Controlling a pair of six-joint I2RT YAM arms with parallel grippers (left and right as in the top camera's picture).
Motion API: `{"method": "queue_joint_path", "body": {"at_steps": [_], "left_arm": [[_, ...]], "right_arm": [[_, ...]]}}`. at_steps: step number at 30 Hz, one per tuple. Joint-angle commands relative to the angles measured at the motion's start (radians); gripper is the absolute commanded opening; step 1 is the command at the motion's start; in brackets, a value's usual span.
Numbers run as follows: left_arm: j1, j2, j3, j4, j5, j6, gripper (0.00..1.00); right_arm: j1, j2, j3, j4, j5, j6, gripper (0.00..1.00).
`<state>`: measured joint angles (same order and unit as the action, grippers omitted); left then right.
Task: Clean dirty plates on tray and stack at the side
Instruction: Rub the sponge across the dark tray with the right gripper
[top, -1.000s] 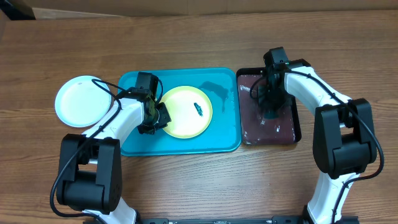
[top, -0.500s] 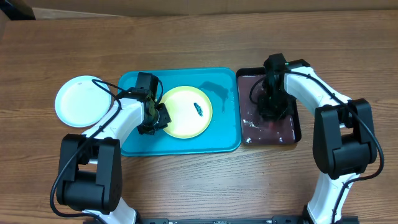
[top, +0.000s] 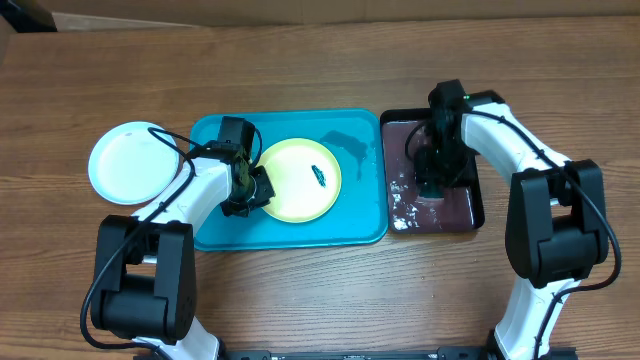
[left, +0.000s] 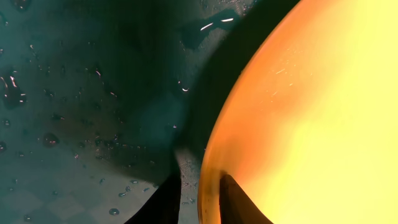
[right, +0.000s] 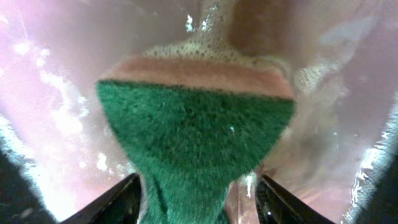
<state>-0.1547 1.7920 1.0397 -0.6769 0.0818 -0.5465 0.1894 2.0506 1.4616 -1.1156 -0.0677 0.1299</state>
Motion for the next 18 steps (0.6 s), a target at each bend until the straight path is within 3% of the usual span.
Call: {"method": "queue_joint_path", "body": {"at_steps": [1,4,6,10,13,18], "left_arm": [[0.003,0.016,0.003,-0.003,-0.003,0.019,0.24],[0.003,0.016,0.003,-0.003,-0.003,0.019,0.24],[0.003,0.016,0.003,-0.003,-0.003,0.019,0.24],[0.003,0.016,0.003,-0.003,-0.003,0.019,0.24],[0.003,0.016,0.003,-0.003,-0.003,0.019,0.24],[0.003,0.016,0.003,-0.002,-0.003,0.019,0.24]], "right_arm": [[-0.004,-0.020,0.077,-0.014,0.006,-0.003,0.61],[-0.003,-0.020,0.084,-0.026,0.004,-0.003,0.70],[-0.003,-0.019,0.083,-0.029,-0.012,-0.003,1.00],[-0.008,-0.019,0.083,-0.023,-0.031,-0.003,1.00],[-0.009,-0.019,0.082,-0.032,-0.031,0.026,0.67],[0.005,-0.019,0.073,-0.037,-0.031,0.058,0.67]]}}
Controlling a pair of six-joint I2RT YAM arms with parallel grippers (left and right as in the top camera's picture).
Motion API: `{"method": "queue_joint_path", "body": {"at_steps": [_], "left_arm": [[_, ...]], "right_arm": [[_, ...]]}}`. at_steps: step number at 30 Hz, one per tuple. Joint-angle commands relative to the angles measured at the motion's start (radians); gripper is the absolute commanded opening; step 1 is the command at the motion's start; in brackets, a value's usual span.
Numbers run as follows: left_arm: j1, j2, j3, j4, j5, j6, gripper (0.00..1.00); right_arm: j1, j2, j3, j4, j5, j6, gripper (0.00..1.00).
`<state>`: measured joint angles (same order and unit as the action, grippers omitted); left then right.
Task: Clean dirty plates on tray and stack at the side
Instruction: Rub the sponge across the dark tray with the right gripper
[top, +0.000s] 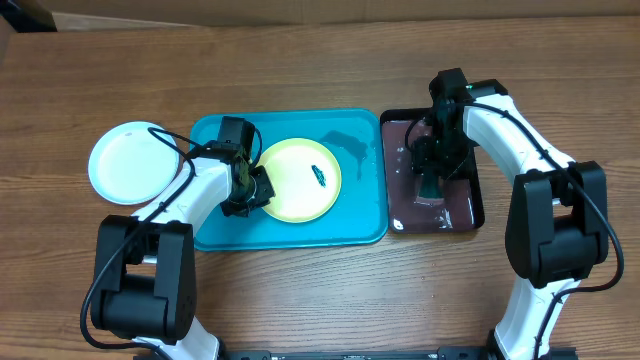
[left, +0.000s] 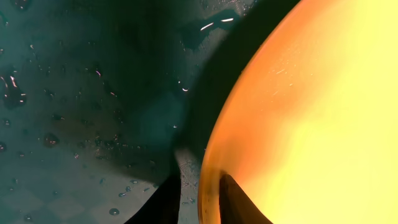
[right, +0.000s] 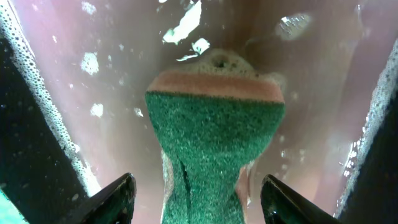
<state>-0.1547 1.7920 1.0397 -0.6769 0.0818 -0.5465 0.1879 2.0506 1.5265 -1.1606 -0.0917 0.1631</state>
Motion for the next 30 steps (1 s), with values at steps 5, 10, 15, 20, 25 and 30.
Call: {"method": "queue_joint_path", "body": {"at_steps": [5,10,15,20,25,30], "left_arm": [[0.003,0.016,0.003,-0.003,-0.003,0.019,0.24],[0.003,0.016,0.003,-0.003,-0.003,0.019,0.24],[0.003,0.016,0.003,-0.003,-0.003,0.019,0.24],[0.003,0.016,0.003,-0.002,-0.003,0.019,0.24],[0.003,0.016,0.003,-0.002,-0.003,0.019,0.24],[0.003,0.016,0.003,0.002,-0.003,0.019,0.24]], "right_arm": [[0.008,-0.019,-0.031,0.050,0.011,0.051,0.65],[0.008,-0.019,-0.042,0.060,0.011,0.051,0.52],[0.008,-0.019,-0.042,0.066,0.012,0.051,0.51],[0.008,-0.019,-0.042,0.066,0.012,0.051,0.51],[0.008,-0.019,-0.055,0.068,0.012,0.051,0.49],[0.008,-0.019,-0.094,0.111,0.012,0.051,0.43]]}}
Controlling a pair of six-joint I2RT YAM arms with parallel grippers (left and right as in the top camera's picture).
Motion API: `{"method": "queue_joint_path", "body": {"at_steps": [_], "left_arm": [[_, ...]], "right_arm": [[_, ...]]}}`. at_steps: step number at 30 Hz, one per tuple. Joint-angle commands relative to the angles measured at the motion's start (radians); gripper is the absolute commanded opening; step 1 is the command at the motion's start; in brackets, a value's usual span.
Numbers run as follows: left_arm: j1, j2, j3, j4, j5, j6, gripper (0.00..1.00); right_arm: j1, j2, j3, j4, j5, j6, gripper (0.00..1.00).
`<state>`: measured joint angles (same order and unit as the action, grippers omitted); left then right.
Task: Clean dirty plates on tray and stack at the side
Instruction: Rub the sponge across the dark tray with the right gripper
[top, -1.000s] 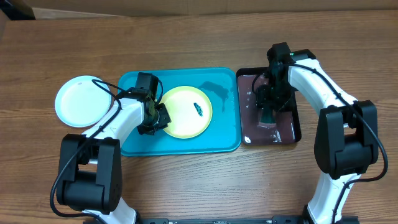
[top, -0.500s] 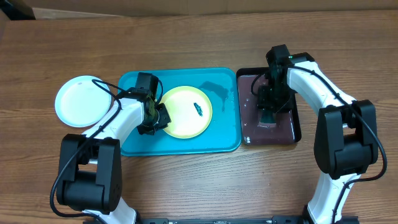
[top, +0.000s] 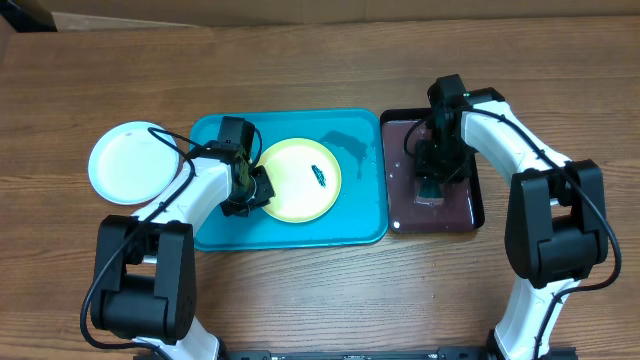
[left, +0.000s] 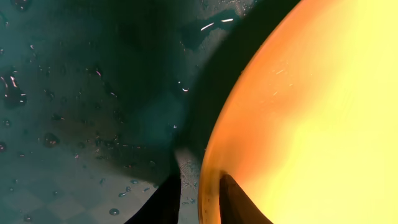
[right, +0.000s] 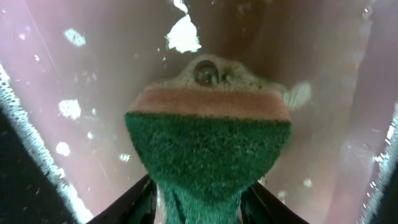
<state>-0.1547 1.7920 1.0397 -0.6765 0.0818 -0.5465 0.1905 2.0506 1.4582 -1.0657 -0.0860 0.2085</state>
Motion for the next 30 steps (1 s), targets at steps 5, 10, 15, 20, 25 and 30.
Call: {"method": "queue_joint_path", "body": {"at_steps": [5,10,15,20,25,30], "left_arm": [[0.003,0.016,0.003,0.005,-0.003,0.019,0.24],[0.003,0.016,0.003,0.005,-0.003,0.019,0.24],[0.004,0.016,0.003,0.028,-0.003,0.019,0.25],[0.004,0.016,0.003,0.041,-0.003,0.019,0.19],[0.004,0.016,0.003,0.041,-0.004,0.019,0.07],[0.005,0.016,0.004,0.051,-0.003,0.018,0.17]], "right_arm": [[0.006,-0.019,-0.029,0.022,0.006,0.005,0.19],[0.006,-0.026,0.066,-0.033,0.006,-0.003,0.04],[0.006,-0.058,0.175,-0.106,0.006,-0.008,0.04],[0.006,-0.098,0.201,-0.148,0.005,-0.041,0.04],[0.006,-0.100,0.205,-0.159,0.005,-0.045,0.04],[0.007,-0.100,0.323,-0.213,0.006,-0.082,0.04]]}}
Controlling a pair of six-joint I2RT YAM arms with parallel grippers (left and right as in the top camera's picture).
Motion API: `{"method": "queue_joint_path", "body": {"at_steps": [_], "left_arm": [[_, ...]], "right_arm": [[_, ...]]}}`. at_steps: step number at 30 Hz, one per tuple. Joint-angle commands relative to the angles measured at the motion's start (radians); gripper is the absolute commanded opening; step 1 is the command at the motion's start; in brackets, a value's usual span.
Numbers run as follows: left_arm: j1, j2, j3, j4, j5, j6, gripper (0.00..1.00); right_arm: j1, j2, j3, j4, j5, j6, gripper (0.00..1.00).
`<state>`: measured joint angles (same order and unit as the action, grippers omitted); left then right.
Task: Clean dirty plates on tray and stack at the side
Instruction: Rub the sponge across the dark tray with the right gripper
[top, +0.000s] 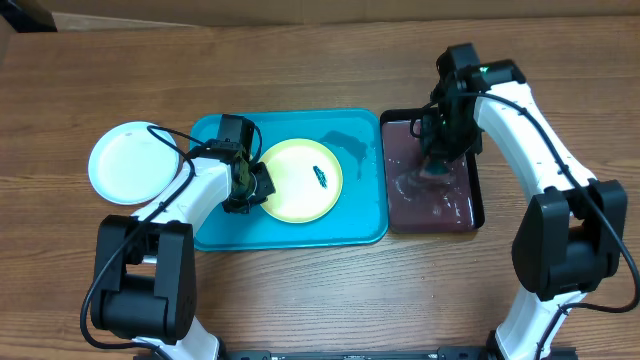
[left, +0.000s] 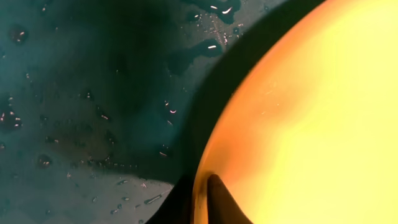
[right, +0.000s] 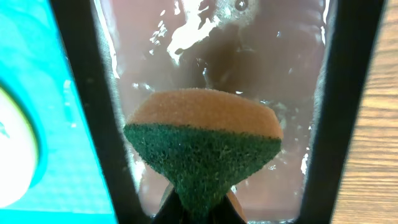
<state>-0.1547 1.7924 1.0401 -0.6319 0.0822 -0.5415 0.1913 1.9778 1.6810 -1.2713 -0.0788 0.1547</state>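
A yellow plate (top: 300, 180) with a dark green smear (top: 319, 177) lies on the teal tray (top: 355, 225). My left gripper (top: 254, 186) is shut on the plate's left rim (left: 202, 180), one finger above it and one below. A white plate (top: 125, 163) lies on the table left of the tray. My right gripper (top: 436, 160) is shut on a green and orange sponge (right: 202, 146), held above the soapy water of the black tub (top: 478, 200).
The black tub (right: 87, 93) sits directly against the right side of the teal tray (right: 37, 74). Water drops lie on the tray floor (left: 74, 112). Bare wooden table (top: 320, 290) surrounds everything.
My right gripper has risen with the sponge from down in the tub's water to above it. The left gripper has tightened on the plate rim and shifted slightly.
The left gripper stood at the yellow plate's left rim throughout, its fingers astride the edge. The right gripper held the sponge down in the soapy tub at each earlier moment, shifting within it. Now the sponge hangs clear above the water.
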Motion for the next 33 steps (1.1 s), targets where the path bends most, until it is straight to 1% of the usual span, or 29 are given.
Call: {"method": "queue_joint_path", "body": {"at_steps": [1,3,5,9,11,13,14,19,24,26,27,28,29,33], "left_arm": [[0.005,0.016,0.006,0.008,-0.003,0.014,0.20],[0.005,0.016,0.013,0.005,-0.003,0.014,0.22],[0.005,0.016,0.027,-0.004,-0.002,0.014,0.22],[0.005,0.016,0.064,-0.042,-0.003,0.015,0.20],[0.005,0.016,0.076,-0.049,-0.004,0.015,0.15],[0.005,0.016,0.076,-0.048,-0.004,0.014,0.06],[0.005,0.016,0.076,-0.049,-0.004,0.014,0.04],[0.005,0.016,0.076,-0.066,-0.003,0.014,0.04],[0.005,0.016,0.076,-0.072,-0.004,0.015,0.04],[0.005,0.016,0.076,-0.069,-0.004,0.014,0.05],[0.005,0.016,0.076,-0.069,-0.004,0.014,0.07],[0.005,0.016,0.076,-0.070,-0.003,0.014,0.13],[0.005,0.016,0.076,-0.071,-0.003,0.014,0.17],[0.003,0.016,0.075,-0.079,-0.003,0.014,0.20]], "right_arm": [[0.008,-0.027,0.123,-0.019,-0.001,-0.029,0.04],[0.012,-0.027,0.150,-0.039,-0.001,-0.044,0.04],[0.018,-0.027,0.151,-0.051,0.009,-0.051,0.04],[0.031,-0.026,0.123,-0.058,0.041,-0.051,0.04],[0.042,-0.025,0.102,-0.053,0.055,-0.051,0.04],[0.055,-0.025,0.079,-0.044,0.062,-0.051,0.04],[0.058,-0.025,0.069,-0.039,0.063,-0.051,0.04],[0.078,-0.025,0.002,0.005,0.084,-0.050,0.04],[0.091,-0.024,-0.101,0.131,0.205,-0.051,0.04],[0.091,-0.024,-0.112,0.146,0.238,-0.051,0.04],[0.091,-0.024,-0.112,0.147,0.242,-0.051,0.04],[0.091,-0.026,-0.108,0.145,0.243,-0.051,0.04],[0.091,-0.026,-0.103,0.140,0.242,-0.051,0.04],[0.091,-0.026,-0.103,0.130,0.237,-0.051,0.04]]}}
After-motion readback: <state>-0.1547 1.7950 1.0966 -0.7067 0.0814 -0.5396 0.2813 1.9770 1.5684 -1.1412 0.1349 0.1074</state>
